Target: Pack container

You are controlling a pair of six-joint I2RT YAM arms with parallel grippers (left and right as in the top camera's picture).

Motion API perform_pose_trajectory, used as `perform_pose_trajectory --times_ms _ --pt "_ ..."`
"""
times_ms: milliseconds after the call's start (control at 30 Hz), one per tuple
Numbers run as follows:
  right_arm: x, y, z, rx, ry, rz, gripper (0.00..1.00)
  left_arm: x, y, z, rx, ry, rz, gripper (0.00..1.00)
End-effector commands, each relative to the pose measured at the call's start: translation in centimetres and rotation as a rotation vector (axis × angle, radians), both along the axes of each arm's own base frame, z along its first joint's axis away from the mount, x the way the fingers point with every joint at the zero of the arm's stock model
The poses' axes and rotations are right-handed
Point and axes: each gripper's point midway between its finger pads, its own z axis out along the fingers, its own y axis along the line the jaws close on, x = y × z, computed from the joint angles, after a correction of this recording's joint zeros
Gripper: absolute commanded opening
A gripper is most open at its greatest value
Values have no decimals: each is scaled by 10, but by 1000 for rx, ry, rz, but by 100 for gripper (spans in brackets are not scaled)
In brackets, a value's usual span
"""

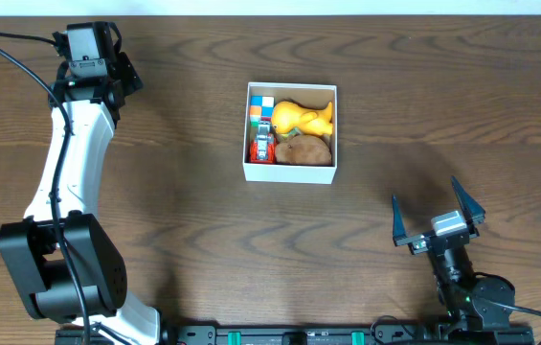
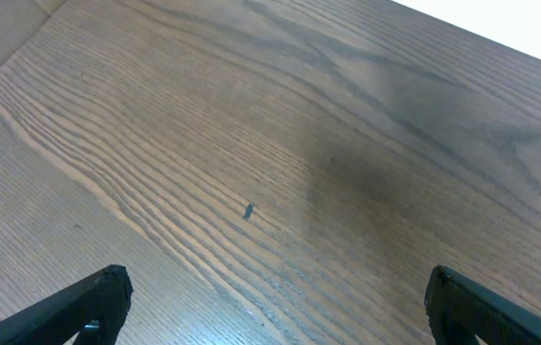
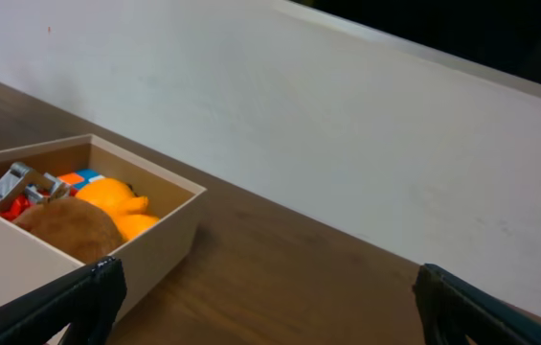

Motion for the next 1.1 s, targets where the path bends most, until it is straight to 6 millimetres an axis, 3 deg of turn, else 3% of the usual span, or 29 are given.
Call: perform_pose_trajectory --times_ms 0,400,667,767,1067 --pt "3 -5 -15 21 34 -24 99 1 3 9 11 -16 6 98" --pt "8 -31 -22 107 78 -171 99 1 3 9 11 -16 6 98" --pt "8 -32 -33 103 121 -178 99 1 3 9 11 -16 6 98" --pt "8 -32 -46 97 173 -181 99 1 3 9 11 -16 6 98" --pt "8 -32 -47 96 179 -181 99 1 3 9 11 -16 6 98"
